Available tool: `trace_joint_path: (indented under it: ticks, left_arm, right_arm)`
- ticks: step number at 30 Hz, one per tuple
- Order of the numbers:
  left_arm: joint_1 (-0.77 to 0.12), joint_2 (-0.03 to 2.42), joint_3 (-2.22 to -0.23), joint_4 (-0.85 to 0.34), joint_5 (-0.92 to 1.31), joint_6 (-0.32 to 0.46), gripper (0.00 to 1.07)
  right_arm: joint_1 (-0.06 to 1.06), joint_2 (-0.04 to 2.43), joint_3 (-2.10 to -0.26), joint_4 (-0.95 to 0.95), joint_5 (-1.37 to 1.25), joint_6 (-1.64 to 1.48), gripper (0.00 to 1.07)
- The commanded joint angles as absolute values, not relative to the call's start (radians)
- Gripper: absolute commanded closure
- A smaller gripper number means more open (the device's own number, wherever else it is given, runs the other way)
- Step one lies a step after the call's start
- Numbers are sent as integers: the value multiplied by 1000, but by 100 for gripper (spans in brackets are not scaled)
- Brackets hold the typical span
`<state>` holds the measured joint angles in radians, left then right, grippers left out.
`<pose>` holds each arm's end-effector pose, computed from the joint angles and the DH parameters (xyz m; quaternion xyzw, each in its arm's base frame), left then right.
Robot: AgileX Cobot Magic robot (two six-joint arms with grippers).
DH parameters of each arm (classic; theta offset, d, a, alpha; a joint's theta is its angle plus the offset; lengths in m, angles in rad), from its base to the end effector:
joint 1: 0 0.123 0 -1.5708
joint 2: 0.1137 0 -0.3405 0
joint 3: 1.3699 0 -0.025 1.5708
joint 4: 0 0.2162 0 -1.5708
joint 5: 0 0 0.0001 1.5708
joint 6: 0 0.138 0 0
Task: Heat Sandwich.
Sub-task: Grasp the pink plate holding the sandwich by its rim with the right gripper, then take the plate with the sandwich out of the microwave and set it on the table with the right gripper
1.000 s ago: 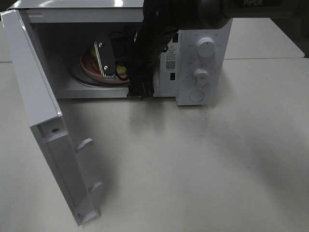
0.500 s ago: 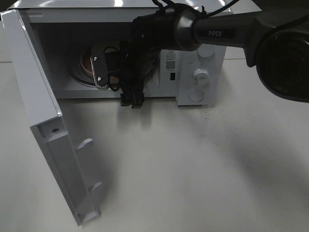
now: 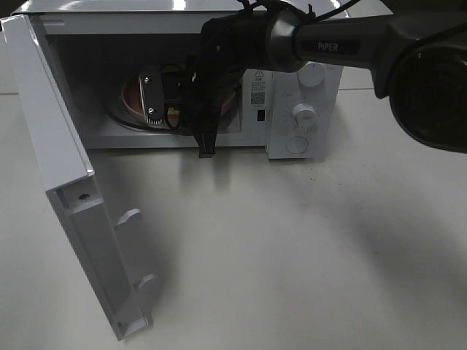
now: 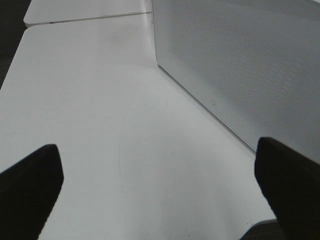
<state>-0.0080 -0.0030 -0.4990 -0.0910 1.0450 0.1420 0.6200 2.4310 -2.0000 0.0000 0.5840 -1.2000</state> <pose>-0.0491 -0.0105 0.2411 0.0650 0.8452 -0.0100 0.5304 0.4690 0.3348 0.1545 -0.7491 0.5823 -0.0904 0.3028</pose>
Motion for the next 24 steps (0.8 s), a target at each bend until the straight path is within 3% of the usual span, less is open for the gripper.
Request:
trace_joint_path:
  ticks: [1, 24]
  left_arm:
    - [-5, -27, -499, -95, 1039, 141, 3]
    - [-5, -27, -499, -95, 1039, 141, 3]
  right_arm:
    - [617, 2427, -1997, 9, 659, -1187, 107]
    - [617, 2386, -1993, 10, 687, -1261, 107]
